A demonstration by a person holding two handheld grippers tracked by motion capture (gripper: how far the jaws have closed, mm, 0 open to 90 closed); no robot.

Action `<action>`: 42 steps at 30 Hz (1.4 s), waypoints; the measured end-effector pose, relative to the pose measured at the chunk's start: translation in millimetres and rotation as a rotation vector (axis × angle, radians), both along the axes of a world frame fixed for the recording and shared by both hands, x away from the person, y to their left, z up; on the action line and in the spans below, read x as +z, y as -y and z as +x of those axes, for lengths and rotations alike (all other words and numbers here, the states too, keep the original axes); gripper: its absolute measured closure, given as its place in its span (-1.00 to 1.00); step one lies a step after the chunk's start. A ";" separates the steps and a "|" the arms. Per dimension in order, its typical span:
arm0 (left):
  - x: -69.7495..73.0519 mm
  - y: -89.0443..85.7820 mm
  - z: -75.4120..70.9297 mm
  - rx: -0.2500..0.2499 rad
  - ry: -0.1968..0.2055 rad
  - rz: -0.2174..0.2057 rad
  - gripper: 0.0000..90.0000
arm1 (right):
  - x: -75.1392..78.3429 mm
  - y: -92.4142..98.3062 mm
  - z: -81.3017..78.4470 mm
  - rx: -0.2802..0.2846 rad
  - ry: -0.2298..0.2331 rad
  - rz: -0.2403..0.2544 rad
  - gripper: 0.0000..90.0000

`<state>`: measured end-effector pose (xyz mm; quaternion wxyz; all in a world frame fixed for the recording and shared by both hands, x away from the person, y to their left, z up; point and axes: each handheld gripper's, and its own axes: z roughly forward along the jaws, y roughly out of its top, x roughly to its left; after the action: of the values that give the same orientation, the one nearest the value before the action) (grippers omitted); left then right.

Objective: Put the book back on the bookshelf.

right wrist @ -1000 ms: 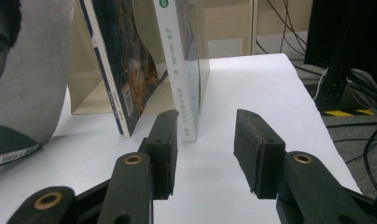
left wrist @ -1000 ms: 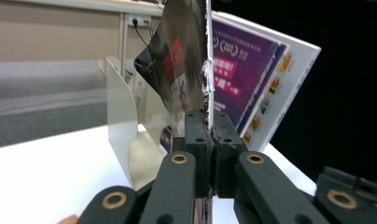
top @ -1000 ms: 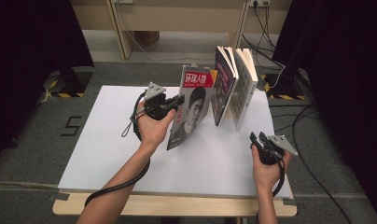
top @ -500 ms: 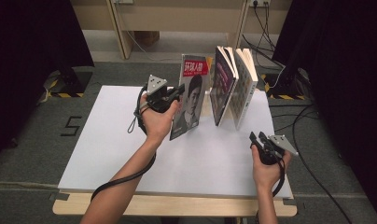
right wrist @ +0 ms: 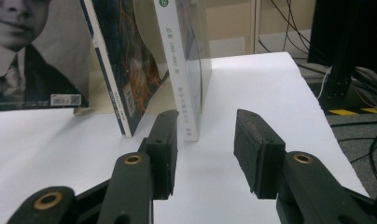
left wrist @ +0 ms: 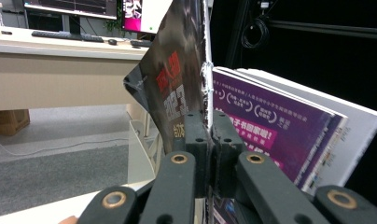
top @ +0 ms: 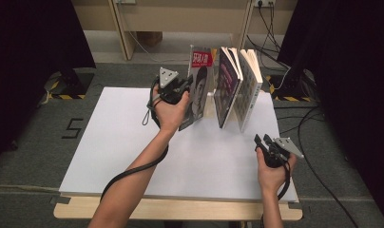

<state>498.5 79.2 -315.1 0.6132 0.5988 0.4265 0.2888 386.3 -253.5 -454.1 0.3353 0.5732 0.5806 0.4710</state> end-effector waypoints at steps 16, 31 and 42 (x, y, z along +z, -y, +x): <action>-20.8 10.2 32.2 0.050 0.093 0.028 0.93 | -3.9 0.2 1.3 0.006 -0.010 0.004 0.35; -37.2 4.6 35.3 0.087 0.091 0.064 0.88 | -4.9 -1.4 1.3 0.006 -0.018 0.008 0.35; -44.6 6.0 36.7 0.067 0.037 0.081 0.85 | -5.3 0.0 1.6 0.007 -0.022 0.013 0.35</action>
<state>535.1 73.3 -359.7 0.5860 0.6032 0.4231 0.3373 387.8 -253.5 -459.5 0.3236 0.5785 0.5831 0.4696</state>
